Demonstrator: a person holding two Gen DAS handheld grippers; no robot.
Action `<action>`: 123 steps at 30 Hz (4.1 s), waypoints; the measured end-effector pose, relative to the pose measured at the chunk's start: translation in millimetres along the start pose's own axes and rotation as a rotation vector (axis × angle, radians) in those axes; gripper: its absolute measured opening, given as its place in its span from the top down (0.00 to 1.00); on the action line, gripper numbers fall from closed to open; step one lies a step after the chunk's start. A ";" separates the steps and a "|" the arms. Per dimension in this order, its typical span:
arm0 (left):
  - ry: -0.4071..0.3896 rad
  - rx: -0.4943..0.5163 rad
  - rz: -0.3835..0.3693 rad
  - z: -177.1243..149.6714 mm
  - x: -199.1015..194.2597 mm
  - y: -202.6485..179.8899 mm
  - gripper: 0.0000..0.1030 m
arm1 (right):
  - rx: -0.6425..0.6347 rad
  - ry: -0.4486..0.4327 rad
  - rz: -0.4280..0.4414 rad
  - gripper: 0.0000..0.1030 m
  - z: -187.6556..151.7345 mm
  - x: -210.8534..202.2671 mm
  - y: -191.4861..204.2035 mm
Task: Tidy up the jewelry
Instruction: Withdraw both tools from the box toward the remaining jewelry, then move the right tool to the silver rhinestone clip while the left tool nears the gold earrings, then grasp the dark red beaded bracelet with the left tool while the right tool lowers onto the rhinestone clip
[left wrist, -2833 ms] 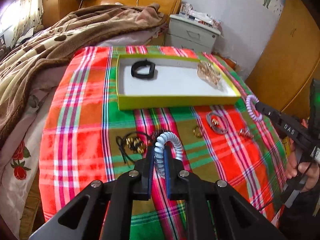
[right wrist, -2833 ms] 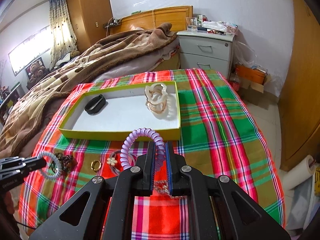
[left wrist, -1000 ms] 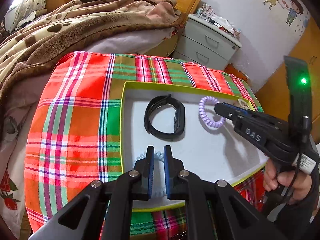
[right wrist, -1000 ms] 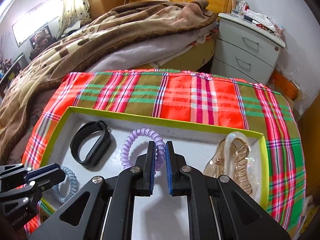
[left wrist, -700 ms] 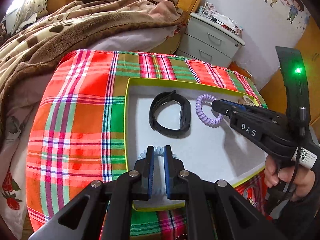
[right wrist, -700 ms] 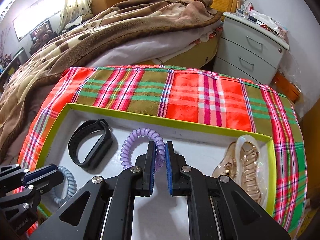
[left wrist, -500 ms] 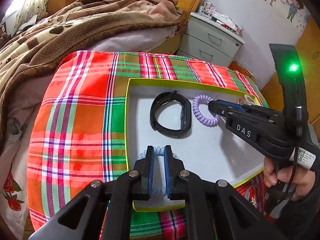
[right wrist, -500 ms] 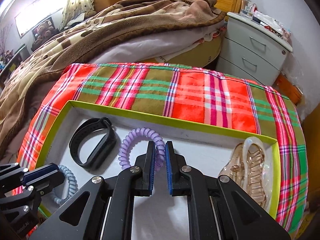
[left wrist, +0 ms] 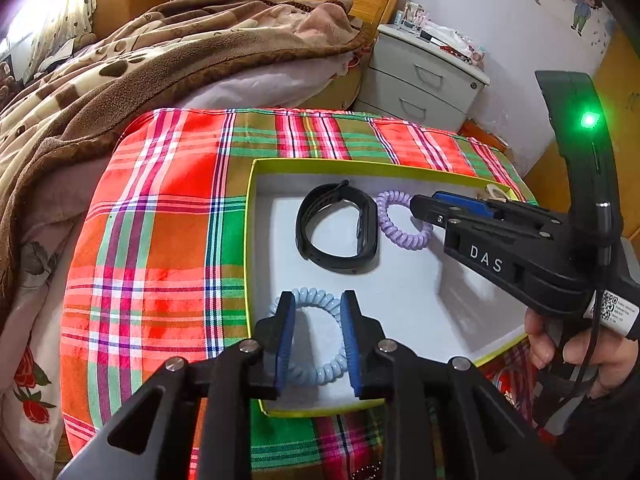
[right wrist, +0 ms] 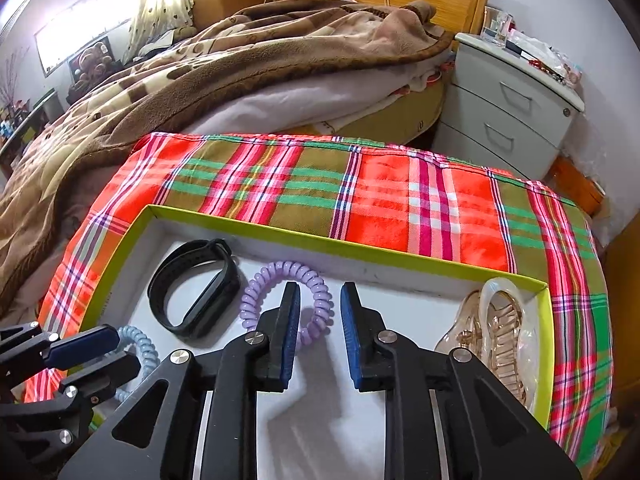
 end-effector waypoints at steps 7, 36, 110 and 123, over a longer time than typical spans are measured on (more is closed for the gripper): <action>-0.021 0.013 -0.003 -1.7 -12.8 -1.0 0.65 | 0.000 -0.022 0.006 0.78 -4.4 -14.5 3.7; -0.110 -0.021 -0.064 -59.5 -79.0 12.1 0.58 | 0.119 -0.203 -0.029 0.58 -106.6 -146.5 -37.2; -0.040 0.333 0.080 -98.1 -46.2 -56.0 0.68 | 0.098 -0.157 0.047 0.63 -191.9 -146.3 -27.8; -0.069 0.261 0.032 -90.3 -59.0 -51.2 0.69 | 0.099 -0.180 0.034 0.63 -185.0 -153.8 -26.6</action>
Point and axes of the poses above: each gripper's, at about its wrist camera, not at the fingertips, and x roughly the way its jaws point, y to its left, z to its top, the point moved 10 cm from there along x, roughly the way its jaws point, and after that the axes turned 11 degrees about z, right-handed, at the moved point
